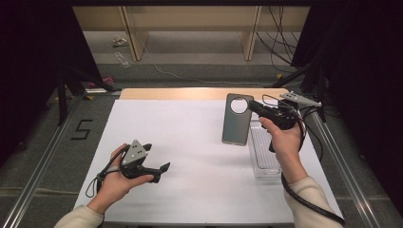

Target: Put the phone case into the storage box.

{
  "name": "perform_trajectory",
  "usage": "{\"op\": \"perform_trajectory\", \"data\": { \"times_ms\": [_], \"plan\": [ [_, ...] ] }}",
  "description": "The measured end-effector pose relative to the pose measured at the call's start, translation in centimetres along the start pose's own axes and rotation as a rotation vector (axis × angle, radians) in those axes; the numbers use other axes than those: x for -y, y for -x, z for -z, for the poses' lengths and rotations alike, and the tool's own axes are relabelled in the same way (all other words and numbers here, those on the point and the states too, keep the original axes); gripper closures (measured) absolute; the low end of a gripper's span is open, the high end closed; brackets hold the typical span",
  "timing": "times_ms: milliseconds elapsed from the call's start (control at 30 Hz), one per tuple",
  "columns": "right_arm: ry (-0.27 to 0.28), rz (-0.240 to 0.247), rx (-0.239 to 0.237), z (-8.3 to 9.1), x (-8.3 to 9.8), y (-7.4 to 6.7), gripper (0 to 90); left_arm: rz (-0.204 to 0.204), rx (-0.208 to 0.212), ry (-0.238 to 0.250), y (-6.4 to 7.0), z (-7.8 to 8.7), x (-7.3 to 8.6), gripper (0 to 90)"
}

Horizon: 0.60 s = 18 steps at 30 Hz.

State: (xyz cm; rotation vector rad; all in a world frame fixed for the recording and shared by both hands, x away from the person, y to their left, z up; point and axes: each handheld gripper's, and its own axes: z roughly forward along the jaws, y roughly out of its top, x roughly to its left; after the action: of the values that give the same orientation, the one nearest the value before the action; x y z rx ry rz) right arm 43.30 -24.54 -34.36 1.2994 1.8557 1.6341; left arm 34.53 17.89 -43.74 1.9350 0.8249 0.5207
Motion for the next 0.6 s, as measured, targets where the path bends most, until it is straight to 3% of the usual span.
{"op": "perform_trajectory", "data": {
  "times_ms": [600],
  "plan": [
    [0.002, -0.012, 0.012, 0.32, -0.17, 0.42, 83.0, 0.001, -0.001, -0.002, 0.0, -0.04, 0.02, 7.6]
  ]
}}
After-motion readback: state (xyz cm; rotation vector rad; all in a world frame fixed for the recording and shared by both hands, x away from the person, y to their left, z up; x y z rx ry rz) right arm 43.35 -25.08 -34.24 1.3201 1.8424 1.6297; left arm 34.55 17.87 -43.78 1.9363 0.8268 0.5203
